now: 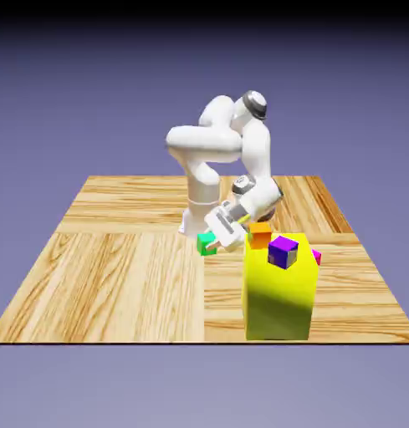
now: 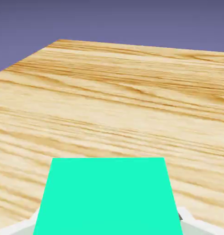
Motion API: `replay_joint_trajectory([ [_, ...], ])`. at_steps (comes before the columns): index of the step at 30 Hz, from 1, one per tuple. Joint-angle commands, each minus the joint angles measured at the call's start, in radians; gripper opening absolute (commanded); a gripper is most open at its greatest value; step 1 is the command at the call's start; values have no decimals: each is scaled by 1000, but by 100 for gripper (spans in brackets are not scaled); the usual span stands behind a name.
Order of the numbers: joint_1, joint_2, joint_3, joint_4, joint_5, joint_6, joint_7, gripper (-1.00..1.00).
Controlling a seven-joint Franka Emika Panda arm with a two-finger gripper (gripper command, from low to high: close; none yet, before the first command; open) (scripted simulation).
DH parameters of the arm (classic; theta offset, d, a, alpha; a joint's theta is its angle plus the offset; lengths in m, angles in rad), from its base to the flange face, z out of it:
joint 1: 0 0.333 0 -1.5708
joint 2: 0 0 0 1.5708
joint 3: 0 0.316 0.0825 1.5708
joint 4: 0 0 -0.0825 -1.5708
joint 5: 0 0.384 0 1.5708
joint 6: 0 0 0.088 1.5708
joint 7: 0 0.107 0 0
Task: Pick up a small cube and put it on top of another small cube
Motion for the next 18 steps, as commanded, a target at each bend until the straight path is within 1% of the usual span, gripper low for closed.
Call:
replay_joint_trajectory([
  [1, 36, -20, -8, 2, 28, -38, -19, -100],
  [3, 43, -24, -9, 2, 34, -45, -23, -100],
  [4, 33, -8, -17, 38, 27, -52, -36, -100],
  [12, -112, 245, -195, 223, -314, -54, -154, -100],
  [13, -122, 268, -227, 251, -345, -70, -175, -100],
  [18, -290, 300, -306, 432, -442, -206, -113, -100],
])
